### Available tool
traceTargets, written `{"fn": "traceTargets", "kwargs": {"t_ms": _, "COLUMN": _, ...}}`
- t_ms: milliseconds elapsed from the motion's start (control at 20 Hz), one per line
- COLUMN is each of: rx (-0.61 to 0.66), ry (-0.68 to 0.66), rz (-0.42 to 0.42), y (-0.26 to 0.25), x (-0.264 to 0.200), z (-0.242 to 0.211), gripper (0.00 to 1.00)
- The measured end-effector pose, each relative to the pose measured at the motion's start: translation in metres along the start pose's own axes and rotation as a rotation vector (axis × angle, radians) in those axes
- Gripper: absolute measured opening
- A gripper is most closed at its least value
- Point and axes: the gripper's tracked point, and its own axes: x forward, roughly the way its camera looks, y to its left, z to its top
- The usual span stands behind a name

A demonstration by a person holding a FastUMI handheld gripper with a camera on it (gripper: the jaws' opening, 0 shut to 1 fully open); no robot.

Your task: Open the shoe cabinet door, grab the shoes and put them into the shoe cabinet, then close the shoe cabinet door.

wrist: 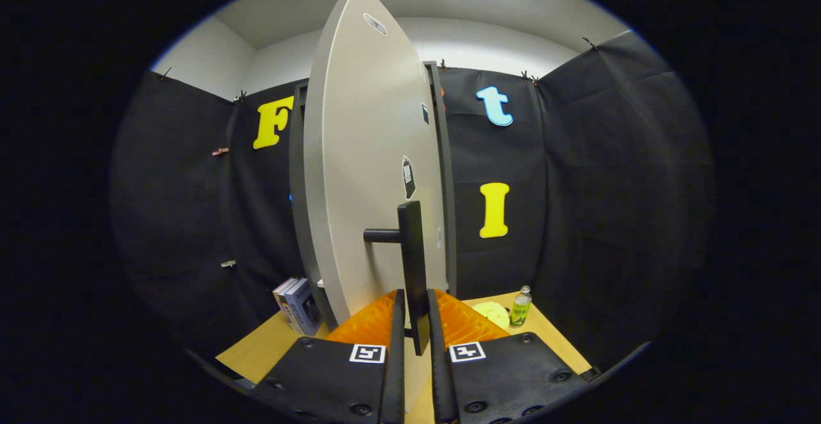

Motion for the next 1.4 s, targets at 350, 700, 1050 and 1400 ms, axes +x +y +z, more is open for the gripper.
{"fn": "traceTargets", "kwargs": {"t_ms": 350, "rx": -0.027, "ry": -0.007, "rz": -0.065, "y": -0.050, "x": -0.008, "z": 0.013, "gripper": 0.18}}
{"fn": "traceTargets", "kwargs": {"t_ms": 700, "rx": -0.026, "ry": -0.034, "rz": -0.117, "y": -0.077, "x": -0.014, "z": 0.019, "gripper": 0.18}}
{"fn": "traceTargets", "kwargs": {"t_ms": 1050, "rx": -0.096, "ry": -0.045, "rz": -0.163, "y": -0.073, "x": -0.028, "z": 0.023, "gripper": 0.13}}
{"fn": "traceTargets", "kwargs": {"t_ms": 1400, "rx": -0.017, "ry": 0.053, "rz": -0.042, "y": -0.026, "x": -0.065, "z": -0.020, "gripper": 0.47}}
